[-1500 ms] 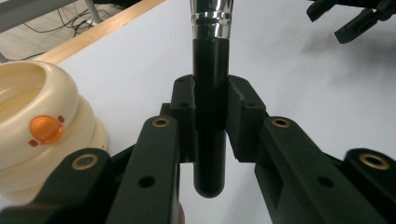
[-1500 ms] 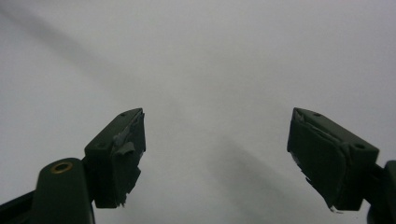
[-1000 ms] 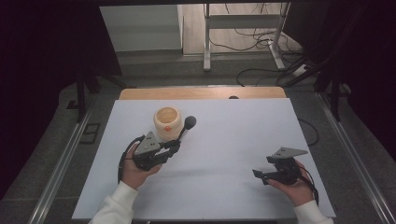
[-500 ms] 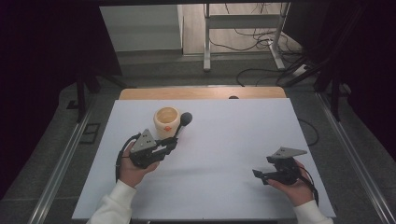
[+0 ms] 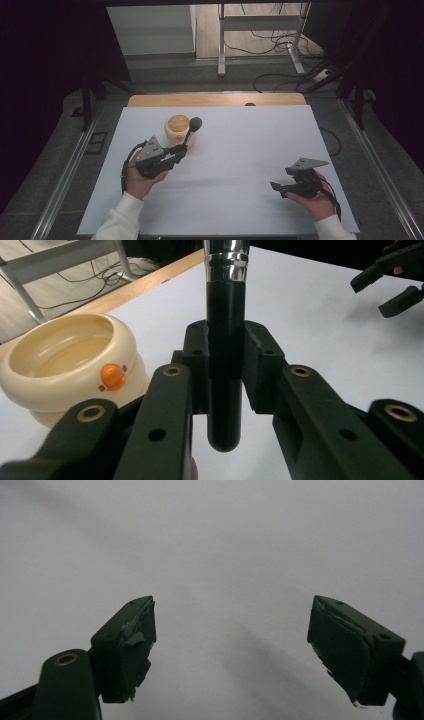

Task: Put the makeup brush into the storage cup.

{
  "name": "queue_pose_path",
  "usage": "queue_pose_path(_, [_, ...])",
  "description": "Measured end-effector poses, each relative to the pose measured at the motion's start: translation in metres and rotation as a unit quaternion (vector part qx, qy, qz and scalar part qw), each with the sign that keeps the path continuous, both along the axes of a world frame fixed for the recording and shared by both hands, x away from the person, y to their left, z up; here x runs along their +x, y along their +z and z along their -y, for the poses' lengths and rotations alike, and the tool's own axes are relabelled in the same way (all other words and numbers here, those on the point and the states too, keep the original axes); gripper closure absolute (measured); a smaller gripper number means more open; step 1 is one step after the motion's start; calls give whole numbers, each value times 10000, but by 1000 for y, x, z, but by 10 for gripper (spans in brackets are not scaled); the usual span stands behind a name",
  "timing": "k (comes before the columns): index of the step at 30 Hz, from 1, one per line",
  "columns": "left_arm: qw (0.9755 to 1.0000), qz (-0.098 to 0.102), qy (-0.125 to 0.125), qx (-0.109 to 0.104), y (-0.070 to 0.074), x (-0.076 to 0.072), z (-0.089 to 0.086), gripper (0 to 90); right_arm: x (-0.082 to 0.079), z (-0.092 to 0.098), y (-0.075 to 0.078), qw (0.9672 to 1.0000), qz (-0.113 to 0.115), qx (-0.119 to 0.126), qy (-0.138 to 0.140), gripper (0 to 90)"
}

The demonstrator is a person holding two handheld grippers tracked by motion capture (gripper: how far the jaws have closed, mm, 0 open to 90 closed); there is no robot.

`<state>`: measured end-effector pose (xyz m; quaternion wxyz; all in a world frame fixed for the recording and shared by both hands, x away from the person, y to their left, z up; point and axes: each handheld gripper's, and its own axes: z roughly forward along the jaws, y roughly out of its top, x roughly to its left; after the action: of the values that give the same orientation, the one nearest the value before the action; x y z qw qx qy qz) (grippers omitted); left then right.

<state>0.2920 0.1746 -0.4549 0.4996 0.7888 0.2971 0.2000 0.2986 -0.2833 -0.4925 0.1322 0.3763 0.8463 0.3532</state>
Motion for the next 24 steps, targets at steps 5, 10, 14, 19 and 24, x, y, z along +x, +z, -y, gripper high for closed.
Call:
queue_pose_path(5, [10000,25,10,-73,5,6,-2,748,0,0,0,10000,1,0,-16,203])
queue_pose_path(10, [9997,63,34,-217,11,12,-3,748,0,0,0,10000,19,13,-24,203])
queue_pose_path(14, [9996,75,79,-273,13,17,-4,748,-1,0,0,10000,21,30,-26,203])
queue_pose_path(19, [9995,89,118,-281,16,22,-4,748,-1,0,1,10000,40,48,-18,202])
queue_pose_path(24, [9992,81,142,-360,20,28,-4,748,-1,1,1,10000,52,58,-25,199])
